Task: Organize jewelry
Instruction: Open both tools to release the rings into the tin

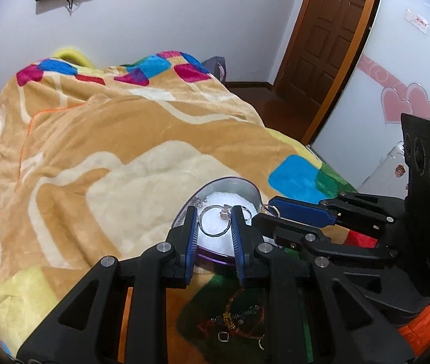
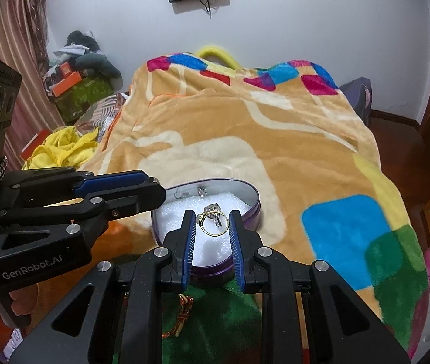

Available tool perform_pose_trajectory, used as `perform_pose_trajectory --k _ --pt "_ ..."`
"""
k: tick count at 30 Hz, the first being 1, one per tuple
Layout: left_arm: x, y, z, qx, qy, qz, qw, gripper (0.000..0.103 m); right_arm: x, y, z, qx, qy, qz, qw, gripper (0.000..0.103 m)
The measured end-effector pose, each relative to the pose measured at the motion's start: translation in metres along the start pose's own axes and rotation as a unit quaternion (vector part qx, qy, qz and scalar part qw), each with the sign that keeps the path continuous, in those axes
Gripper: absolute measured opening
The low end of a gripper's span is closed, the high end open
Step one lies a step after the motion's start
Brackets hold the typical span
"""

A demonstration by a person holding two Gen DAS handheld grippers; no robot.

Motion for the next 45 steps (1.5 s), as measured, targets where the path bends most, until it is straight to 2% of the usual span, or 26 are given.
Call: perform_pose_trajectory --k 6,12,17,30,36,45 --pt "0.002 0.001 0.008 -0.014 0.011 -0.001 0.9998 0.021 0.000 0.001 0.001 -0.008 -0.002 -0.004 1.000 0.020" --pt "-0.002 -0.001 0.002 -0.009 0.005 -0.006 0.9999 0.021 -0.001 0.004 0.004 -0.021 -0.006 -0.005 1.000 0.020" --pt "-0.008 -0.001 -0.009 -0.003 -0.009 -0.006 0.9999 0.021 -0.002 0.005 0.000 -0.022 -0.004 0.001 1.000 0.020" --pt "-0.020 0.007 -0.051 0.015 -0.046 0.003 0.9989 0.032 -0.010 0.000 -0.034 0.000 0.013 0.002 1.000 0.021" --pt "-0.020 0.024 -0.062 0.008 -0.051 0.006 0.9987 0.035 -0.015 0.009 -0.041 -0.001 0.017 0.003 1.000 0.021" --pt "-0.018 0.065 -0.056 -0.022 -0.053 0.006 0.9983 0.035 -0.020 0.044 -0.016 -0.053 0.007 0.016 0.998 0.022"
Point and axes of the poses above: each gripper's, at about its wrist camera, not at the fingertips, and z roughly the way its jaws point, x to its right, y to its underside, the point moved 9 cm from there along z, roughly the way its jaws point, and after that the axes turned 14 degrees about -y, right-handed, at the moved point
